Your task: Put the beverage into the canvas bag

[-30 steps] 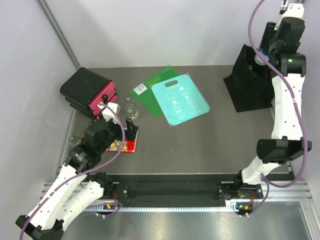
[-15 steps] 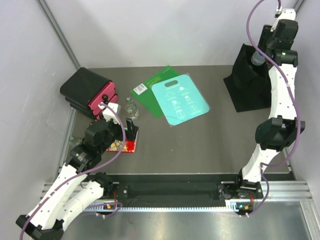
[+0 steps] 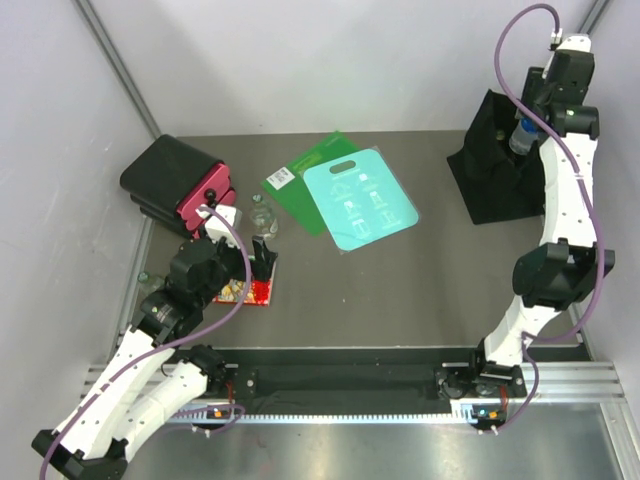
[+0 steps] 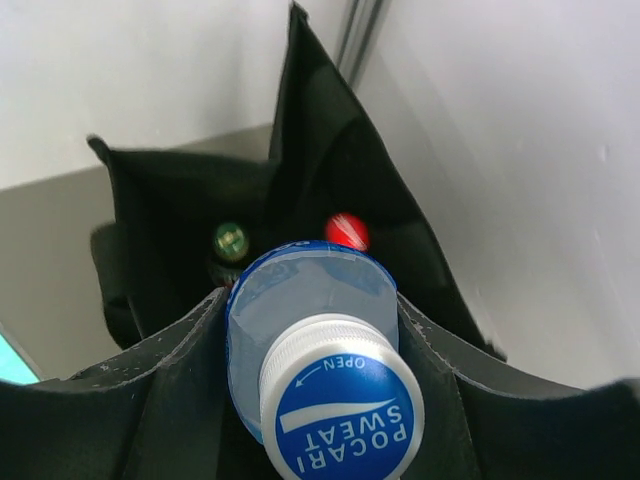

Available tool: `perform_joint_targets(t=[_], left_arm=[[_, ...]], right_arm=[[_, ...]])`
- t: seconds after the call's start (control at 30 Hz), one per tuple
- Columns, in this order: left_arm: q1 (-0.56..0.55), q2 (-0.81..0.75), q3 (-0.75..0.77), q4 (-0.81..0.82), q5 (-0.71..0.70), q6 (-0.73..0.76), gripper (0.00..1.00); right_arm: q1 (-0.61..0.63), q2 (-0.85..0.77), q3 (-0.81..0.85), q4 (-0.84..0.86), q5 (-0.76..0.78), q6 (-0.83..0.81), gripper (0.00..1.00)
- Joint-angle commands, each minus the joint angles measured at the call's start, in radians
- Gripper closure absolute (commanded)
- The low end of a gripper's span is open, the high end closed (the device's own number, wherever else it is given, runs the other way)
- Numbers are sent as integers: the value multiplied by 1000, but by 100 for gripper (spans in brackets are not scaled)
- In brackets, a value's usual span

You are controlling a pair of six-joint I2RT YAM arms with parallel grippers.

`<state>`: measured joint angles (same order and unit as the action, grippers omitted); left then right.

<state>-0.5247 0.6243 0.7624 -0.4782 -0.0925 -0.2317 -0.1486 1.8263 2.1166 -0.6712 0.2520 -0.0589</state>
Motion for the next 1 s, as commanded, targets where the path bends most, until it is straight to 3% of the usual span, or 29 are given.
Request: perform_joint_targets(t=[0.0,0.17,0.43,0.97], left_arm=[[-3,-11,-6,56,-1,15,1],[-3,-14,-6,56,5,15,1],[-3,-20,-8,56,-1,14,1],[-3,-20,-9,56,-7,15,1]], right_arm=[[-22,-157,-17,65,72,-2,100],[-23,-118,57,-25,118,-12,100],[-36,-78,23,-85,84,16,100],[-74,30,-155,139,-26,17,100]])
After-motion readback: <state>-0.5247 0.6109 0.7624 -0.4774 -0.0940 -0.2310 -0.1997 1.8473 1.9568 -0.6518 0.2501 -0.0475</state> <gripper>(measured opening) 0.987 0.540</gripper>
